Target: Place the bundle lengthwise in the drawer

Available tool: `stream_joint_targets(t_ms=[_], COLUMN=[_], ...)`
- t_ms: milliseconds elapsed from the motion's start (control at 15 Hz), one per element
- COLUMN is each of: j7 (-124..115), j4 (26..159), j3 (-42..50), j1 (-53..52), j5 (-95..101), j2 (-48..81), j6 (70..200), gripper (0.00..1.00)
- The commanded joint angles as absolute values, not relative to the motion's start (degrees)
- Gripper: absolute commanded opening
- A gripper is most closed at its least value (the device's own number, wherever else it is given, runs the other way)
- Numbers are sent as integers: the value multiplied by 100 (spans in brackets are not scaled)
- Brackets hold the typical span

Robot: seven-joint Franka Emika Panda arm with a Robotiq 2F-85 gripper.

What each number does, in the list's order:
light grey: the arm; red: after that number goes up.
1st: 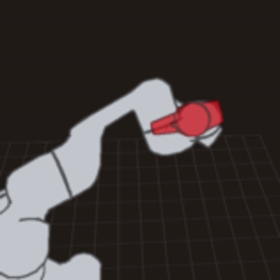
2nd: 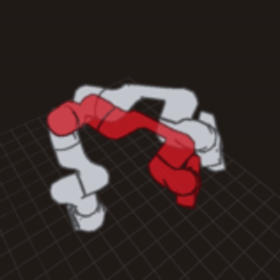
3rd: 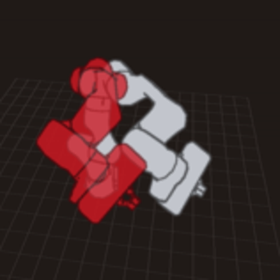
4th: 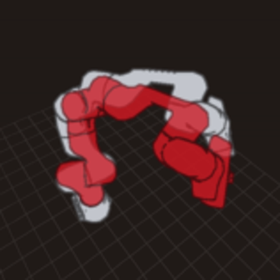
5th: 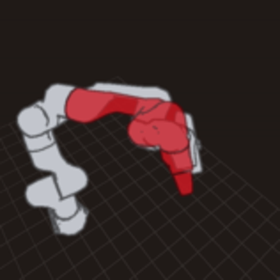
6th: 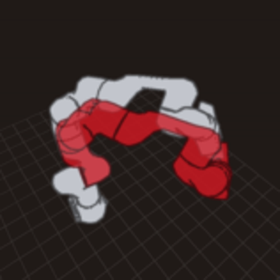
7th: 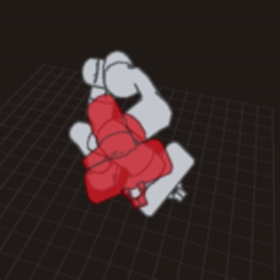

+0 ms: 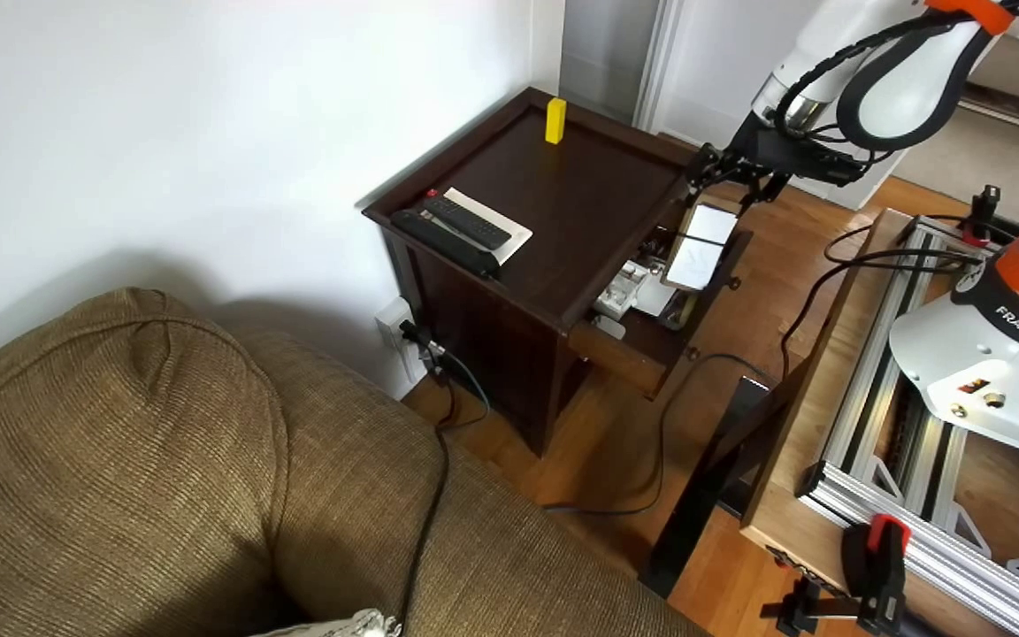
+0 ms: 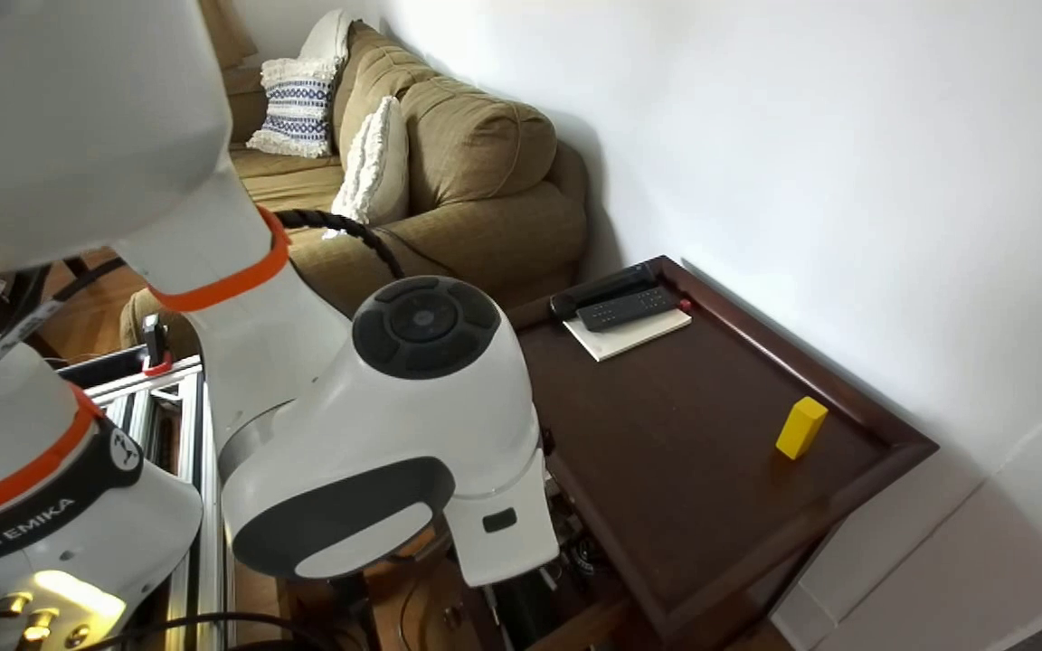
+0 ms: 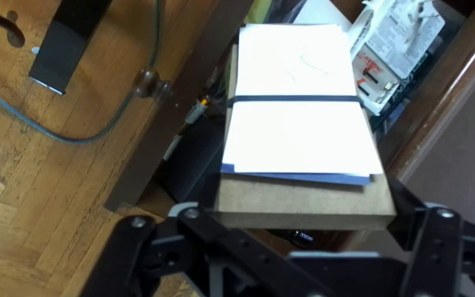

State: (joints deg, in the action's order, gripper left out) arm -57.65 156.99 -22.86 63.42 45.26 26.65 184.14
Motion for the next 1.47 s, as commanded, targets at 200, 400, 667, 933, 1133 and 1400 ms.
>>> stream_joint_targets(t_ms=[200, 400, 667, 933, 1133, 1400], j7=[-5849, -5891, -5029, -3768, -3078, -2246], j4=[15207, 15022, 15006, 14974, 14964, 15082], j3=[-3309, -3436, -3053, -2491, -2028, -1377], j1=[7375, 7316, 6514, 5446, 4663, 3620], j5=[3893, 3664, 2316, 479, -497, -1180], j2=[3347, 3389, 3069, 2789, 2622, 2269], j6=[17503, 17133, 17066, 16921, 16819, 17062], gripper=[66, 66, 66, 98, 100, 100])
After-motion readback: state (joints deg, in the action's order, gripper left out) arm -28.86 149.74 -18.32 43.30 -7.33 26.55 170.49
